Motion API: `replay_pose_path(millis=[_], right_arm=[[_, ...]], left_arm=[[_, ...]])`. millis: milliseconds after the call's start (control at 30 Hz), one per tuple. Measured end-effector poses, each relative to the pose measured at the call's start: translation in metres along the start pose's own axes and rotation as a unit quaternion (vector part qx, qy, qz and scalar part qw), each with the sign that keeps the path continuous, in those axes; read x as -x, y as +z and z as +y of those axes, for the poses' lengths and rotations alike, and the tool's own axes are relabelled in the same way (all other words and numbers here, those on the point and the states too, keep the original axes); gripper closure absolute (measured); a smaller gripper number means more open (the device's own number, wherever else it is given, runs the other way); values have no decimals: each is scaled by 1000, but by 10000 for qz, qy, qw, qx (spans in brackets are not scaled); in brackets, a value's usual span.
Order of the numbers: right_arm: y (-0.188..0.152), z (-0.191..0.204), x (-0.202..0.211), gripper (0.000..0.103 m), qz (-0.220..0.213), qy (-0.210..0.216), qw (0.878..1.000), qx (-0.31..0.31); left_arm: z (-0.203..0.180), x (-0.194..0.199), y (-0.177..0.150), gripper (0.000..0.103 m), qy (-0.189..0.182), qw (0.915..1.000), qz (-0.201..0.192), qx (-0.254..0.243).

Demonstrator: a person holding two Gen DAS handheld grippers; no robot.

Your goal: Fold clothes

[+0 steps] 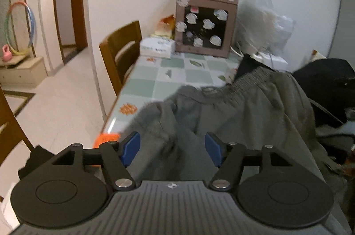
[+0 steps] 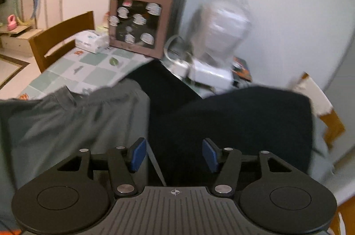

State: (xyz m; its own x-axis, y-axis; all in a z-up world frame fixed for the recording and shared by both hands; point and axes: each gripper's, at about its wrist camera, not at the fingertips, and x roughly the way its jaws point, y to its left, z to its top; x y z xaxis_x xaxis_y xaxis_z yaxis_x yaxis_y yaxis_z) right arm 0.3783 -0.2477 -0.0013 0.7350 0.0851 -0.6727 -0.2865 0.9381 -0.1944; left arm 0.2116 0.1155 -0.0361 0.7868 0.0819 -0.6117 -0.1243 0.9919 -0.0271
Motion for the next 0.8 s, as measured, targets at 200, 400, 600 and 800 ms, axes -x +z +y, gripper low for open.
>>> replay_pose_path(millis=[200, 400, 600, 800], right_arm=[[-51, -33, 32, 37, 319, -364, 9985, -268], [-102, -60, 38, 29, 698, -772, 9918, -736], [-137, -69, 27, 23, 1024, -718, 9849, -1196], [-156, -63, 13, 60, 1268, -851, 9807, -1220]], left_arm=[[-11, 21, -19, 29, -138, 9997, 175, -123], [-21, 43, -35, 25, -265, 9991, 299, -170], [-29, 62, -46, 22, -277, 9989, 391, 2], [-36, 78, -53, 21, -238, 9989, 405, 23]])
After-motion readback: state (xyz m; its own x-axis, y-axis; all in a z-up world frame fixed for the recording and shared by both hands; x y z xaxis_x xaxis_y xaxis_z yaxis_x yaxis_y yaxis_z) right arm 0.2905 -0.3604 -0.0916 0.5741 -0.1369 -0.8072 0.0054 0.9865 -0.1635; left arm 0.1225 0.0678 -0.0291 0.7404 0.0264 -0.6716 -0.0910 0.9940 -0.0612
